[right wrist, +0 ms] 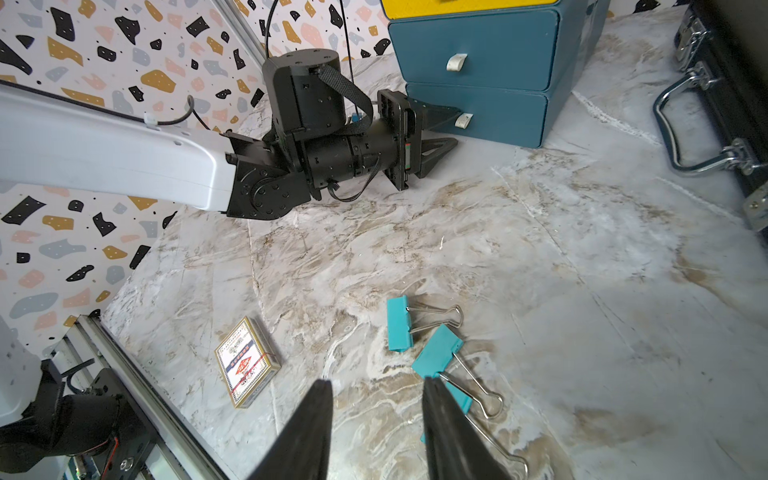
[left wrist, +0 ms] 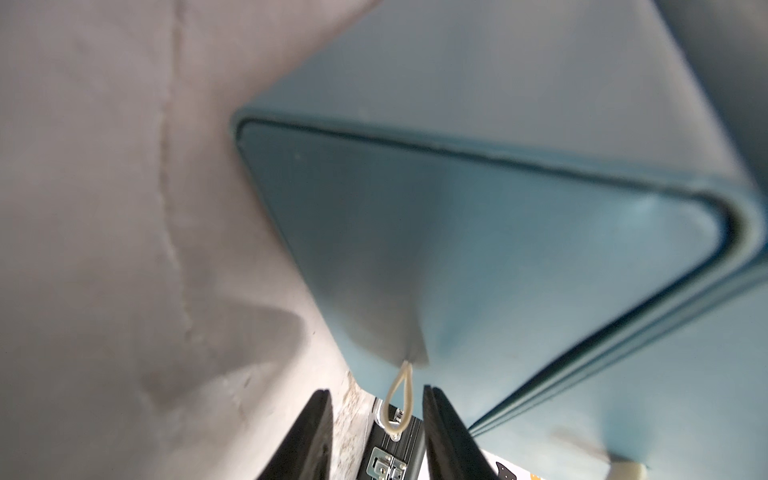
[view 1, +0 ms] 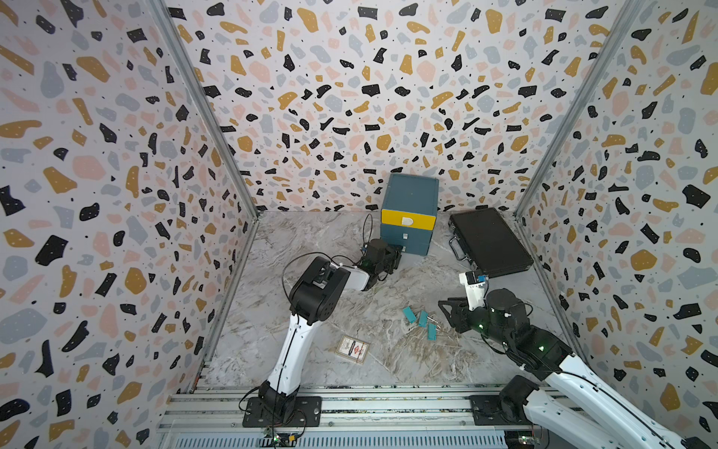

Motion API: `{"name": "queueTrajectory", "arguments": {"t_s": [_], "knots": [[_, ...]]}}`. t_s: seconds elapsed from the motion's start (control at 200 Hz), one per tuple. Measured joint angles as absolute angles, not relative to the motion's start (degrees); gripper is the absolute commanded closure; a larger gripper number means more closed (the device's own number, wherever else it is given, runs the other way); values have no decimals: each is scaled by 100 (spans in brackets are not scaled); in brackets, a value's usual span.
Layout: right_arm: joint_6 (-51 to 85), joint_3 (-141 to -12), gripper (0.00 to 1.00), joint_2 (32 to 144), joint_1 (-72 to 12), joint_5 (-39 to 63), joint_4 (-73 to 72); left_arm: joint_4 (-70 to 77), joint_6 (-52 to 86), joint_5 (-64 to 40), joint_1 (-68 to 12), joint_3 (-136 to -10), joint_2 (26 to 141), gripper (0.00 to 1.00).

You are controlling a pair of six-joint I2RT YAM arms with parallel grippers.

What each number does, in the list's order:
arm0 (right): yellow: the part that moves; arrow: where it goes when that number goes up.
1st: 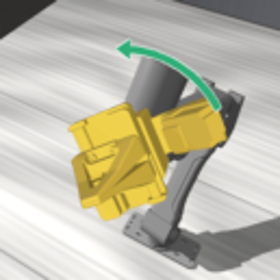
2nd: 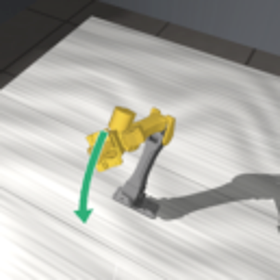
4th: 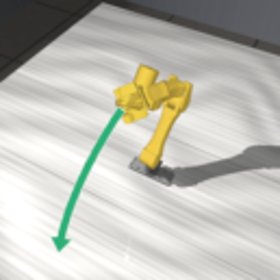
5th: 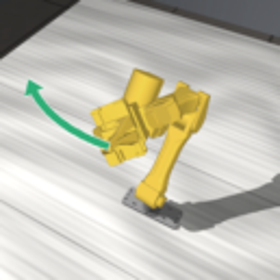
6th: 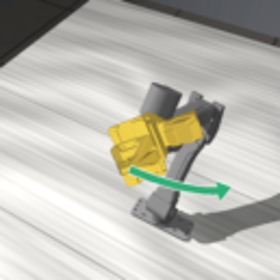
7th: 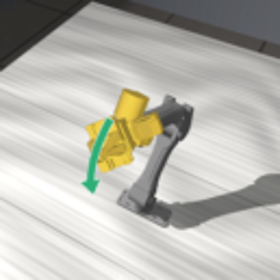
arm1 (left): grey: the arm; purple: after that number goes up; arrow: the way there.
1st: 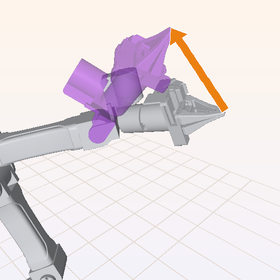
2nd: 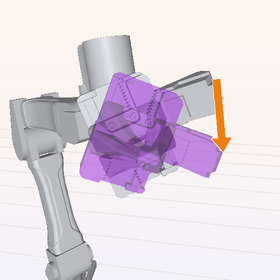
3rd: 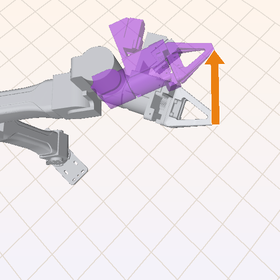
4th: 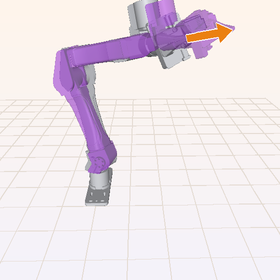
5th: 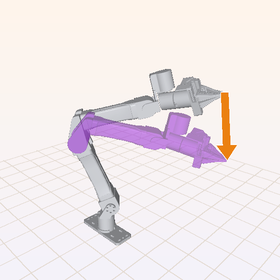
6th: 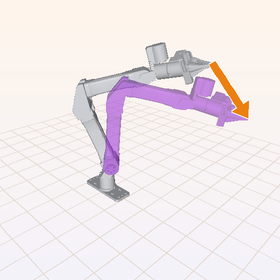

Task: Put the binder clips in the drawer according to color
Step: Open the drawer in the storage box.

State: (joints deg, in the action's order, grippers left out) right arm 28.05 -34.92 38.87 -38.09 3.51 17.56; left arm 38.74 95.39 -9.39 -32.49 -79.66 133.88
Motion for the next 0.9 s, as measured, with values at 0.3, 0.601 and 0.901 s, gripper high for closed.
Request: {"name": "queueTrajectory", "arguments": {"t_s": [0.3,0.601,0.901], "knots": [[2805,-3487,59,3887,-3743,395,1758,3977,9649,-897,-3264,-8200,13583,76],[2805,-3483,59,3887,-3688,467,1758,4036,9714,-851,-3286,-8254,13583,100],[2832,-3476,59,3922,-3660,427,1916,4530,9734,-812,-3356,-7784,13485,100]]}}
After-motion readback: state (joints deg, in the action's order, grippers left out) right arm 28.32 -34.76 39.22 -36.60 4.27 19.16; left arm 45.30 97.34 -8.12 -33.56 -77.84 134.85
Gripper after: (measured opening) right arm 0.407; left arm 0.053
